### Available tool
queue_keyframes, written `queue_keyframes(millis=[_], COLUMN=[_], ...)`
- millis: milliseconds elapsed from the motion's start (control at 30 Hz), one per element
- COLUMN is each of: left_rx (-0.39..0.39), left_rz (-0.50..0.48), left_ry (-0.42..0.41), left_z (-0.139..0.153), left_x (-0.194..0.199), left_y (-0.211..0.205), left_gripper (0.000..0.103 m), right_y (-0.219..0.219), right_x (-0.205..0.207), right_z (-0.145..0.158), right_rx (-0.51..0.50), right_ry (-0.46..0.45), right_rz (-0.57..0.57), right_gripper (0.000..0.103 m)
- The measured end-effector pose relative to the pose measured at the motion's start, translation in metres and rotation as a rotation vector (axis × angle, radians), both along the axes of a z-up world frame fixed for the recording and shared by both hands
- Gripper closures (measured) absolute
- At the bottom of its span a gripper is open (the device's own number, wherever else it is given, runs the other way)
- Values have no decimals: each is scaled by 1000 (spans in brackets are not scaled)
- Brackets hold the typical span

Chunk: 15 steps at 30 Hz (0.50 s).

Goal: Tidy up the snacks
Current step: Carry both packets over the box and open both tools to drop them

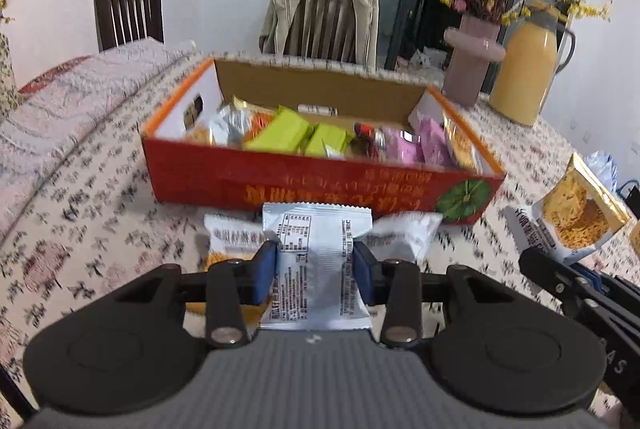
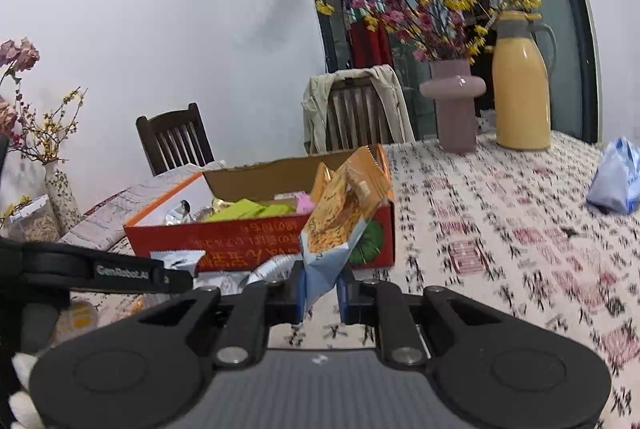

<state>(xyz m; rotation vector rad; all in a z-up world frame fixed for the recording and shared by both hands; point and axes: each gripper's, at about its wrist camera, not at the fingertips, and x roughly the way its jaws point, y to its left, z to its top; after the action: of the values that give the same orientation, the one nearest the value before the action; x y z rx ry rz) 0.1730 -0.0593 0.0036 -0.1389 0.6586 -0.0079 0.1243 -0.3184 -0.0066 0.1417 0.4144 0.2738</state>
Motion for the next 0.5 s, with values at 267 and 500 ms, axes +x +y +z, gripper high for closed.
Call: queue_keyframes(millis=[267,500], left_rx=[-3,9], left_rz=[15,45], left_ry=[-83,-135], left_z=[34,58], left_x=[9,34], left_y=[13,25], left_gripper=[61,61], right_y=[19,39], right_x=[23,54], right_z=[28,50], right_rx=[-32,-65], right_ry=[-63,-101], right_rz=[25,37], right_gripper=[88,88])
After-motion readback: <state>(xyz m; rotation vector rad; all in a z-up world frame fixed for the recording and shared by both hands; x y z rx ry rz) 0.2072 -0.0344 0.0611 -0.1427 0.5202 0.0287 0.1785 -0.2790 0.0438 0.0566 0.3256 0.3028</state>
